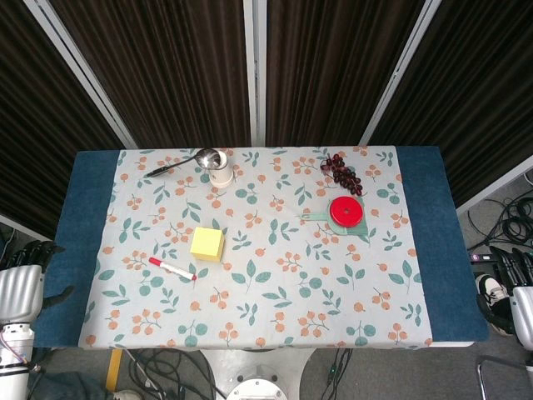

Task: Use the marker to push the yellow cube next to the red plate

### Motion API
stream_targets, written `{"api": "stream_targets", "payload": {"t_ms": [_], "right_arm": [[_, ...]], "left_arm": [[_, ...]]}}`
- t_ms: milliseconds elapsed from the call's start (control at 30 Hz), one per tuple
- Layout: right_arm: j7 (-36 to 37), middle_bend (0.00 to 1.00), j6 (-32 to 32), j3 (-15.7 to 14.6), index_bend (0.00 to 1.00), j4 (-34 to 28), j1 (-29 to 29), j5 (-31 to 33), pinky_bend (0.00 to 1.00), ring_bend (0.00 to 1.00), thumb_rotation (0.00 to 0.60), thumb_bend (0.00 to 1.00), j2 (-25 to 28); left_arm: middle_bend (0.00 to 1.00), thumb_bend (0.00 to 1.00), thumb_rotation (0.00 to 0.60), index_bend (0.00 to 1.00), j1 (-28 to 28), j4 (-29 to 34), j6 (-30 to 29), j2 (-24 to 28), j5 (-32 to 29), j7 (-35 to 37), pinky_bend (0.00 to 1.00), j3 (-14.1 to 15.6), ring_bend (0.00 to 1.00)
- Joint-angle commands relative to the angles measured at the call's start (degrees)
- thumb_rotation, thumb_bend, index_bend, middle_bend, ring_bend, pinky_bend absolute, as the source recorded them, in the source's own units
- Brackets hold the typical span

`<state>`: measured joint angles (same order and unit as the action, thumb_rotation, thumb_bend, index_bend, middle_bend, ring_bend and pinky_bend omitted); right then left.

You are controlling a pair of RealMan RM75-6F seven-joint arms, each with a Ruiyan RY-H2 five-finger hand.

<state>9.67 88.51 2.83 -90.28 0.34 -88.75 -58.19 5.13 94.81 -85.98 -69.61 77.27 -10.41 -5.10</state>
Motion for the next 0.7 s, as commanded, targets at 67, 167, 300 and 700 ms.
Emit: {"api": "stream_targets", "payload": {"t_ms": [67, 167, 300, 700], "right_arm": [[-0.1, 0.12, -0.5, 0.0, 0.0, -0.1, 0.4, -0.2, 0.05, 0.0, 0.6, 0.26, -0.1], [-0.1, 0.12, -0.7, -0.1, 0.0, 0.0, 0.6, -0.2, 0.05, 0.0, 0.6, 0.26, -0.2], [0.2, 0.12, -0.3, 0.1, 0.0, 0.3, 0.6, -0.4, 0.05, 0.0, 0.6, 0.26, -0.1], [0.1, 0.12, 0.0, 0.8, 0.0, 0.2, 1.6, -1.0, 0.05, 0.0, 0.6, 0.26, 0.9]], "left_arm": [[0.33, 0.18, 0.6, 0.36, 0.1, -0.3, 0.0, -0.1, 0.1, 0.1, 0.23, -0.1, 0.18], [0.33, 0.18, 0.6, 0.36, 0.2, -0.3, 0.3, 0.0, 0.3, 0.0, 0.23, -0.2, 0.18], [0.33, 0.18, 0.6, 0.36, 0.9, -0.2, 0.8, 0.3, 1.2, 0.0, 0.23, -0.3, 0.18], [0.41, 0.22, 0.6, 0.43, 12.4, -11.0, 11.7, -3.3, 9.2, 11.2, 0.23, -2.2, 0.24]]}}
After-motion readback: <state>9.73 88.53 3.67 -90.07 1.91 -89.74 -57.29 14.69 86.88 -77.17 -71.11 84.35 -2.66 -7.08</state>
